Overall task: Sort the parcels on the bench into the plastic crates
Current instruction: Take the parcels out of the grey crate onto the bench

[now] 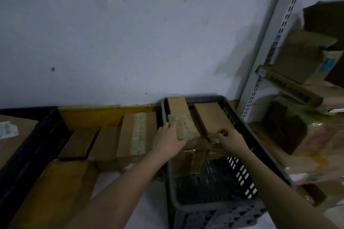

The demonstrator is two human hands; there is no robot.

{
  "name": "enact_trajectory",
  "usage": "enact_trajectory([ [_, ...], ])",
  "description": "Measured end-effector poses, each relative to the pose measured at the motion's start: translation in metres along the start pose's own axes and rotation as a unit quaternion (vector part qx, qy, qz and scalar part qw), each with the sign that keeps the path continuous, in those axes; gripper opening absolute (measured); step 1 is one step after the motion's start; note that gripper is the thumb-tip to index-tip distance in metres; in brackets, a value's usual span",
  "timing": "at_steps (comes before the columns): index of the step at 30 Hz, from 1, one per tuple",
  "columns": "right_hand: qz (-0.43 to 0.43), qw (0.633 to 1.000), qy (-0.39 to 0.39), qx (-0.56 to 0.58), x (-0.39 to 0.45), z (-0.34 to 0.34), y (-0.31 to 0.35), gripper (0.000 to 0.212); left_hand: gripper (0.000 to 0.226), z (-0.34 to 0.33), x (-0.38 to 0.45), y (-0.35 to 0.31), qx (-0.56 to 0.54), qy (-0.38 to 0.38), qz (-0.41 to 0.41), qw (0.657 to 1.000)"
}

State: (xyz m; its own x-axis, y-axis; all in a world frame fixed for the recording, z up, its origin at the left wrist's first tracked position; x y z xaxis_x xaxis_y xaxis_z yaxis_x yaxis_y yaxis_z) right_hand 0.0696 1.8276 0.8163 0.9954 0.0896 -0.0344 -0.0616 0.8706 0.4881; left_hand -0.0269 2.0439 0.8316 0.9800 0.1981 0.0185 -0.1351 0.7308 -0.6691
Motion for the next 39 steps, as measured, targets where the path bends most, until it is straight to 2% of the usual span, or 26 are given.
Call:
enact_trajectory([
  [4,0.016,1.000,0.009,-0.012,0.034,0.005,-0.028,0.028,0.097,-0.026,0.038,-0.014,0.038,-0.019,0.062,0.997],
  [7,0.058,0.997,-0.011,-0.040,0.050,0.003,-0.035,0.038,0.101,-0.044,0.049,-0.019,0.066,0.004,0.117,0.991],
  [12,0.081,0.992,-0.012,-0.093,0.067,-0.011,-0.035,0.051,0.097,-0.061,0.049,-0.026,0.042,-0.014,0.123,0.991],
  [15,0.057,0.989,0.012,-0.136,0.075,-0.024,-0.032,0.056,0.109,-0.062,0.056,-0.026,0.043,-0.015,0.145,0.988],
  [17,0.043,0.987,0.015,-0.157,0.080,-0.027,-0.027,0.059,0.111,-0.063,0.062,-0.033,0.069,-0.009,0.154,0.986],
  [19,0.064,0.984,-0.016,-0.165,0.084,-0.029,-0.021,0.057,0.107,-0.065,0.068,-0.038,0.100,-0.014,0.159,0.982],
  [24,0.158,0.984,-0.066,-0.046,0.100,-0.030,0.014,0.040,0.113,-0.065,0.086,-0.042,0.080,-0.010,0.206,0.975],
  [26,0.167,0.984,-0.058,-0.012,0.104,-0.031,0.030,0.036,0.108,-0.064,0.090,-0.047,0.056,0.010,0.208,0.976],
  [29,0.151,0.987,-0.042,0.040,0.112,-0.035,0.044,0.030,0.099,-0.057,0.092,-0.048,0.037,-0.002,0.209,0.977],
  [31,0.135,0.987,-0.028,0.078,0.119,-0.035,0.048,0.031,0.093,-0.044,0.093,-0.046,-0.012,-0.036,0.198,0.979],
  [35,0.126,0.985,-0.002,0.114,0.129,-0.037,0.061,0.028,0.092,0.007,0.086,-0.049,-0.111,-0.147,0.122,0.975],
  [37,0.127,0.984,0.017,0.123,0.129,-0.043,0.075,0.029,0.092,0.033,0.081,-0.046,-0.084,-0.182,0.103,0.974],
  [39,0.116,0.984,0.052,0.126,0.128,-0.053,0.091,0.038,0.101,0.051,0.077,-0.035,-0.006,-0.198,0.107,0.974],
])
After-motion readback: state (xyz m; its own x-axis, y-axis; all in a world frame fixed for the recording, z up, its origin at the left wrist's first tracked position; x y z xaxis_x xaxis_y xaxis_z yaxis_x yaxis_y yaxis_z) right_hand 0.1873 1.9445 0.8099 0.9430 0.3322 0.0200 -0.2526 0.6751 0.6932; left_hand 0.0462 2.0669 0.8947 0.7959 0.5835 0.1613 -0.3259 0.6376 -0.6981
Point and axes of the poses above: each hand's wrist, its own x-axis towards the middle knuckle, its own z-axis out of the back of the hand, y = z × x, the point moved 1 cm from there along x, towards the middle knuckle, and after that the axes turned 8 degrees about -x, right-handed, at the moved point
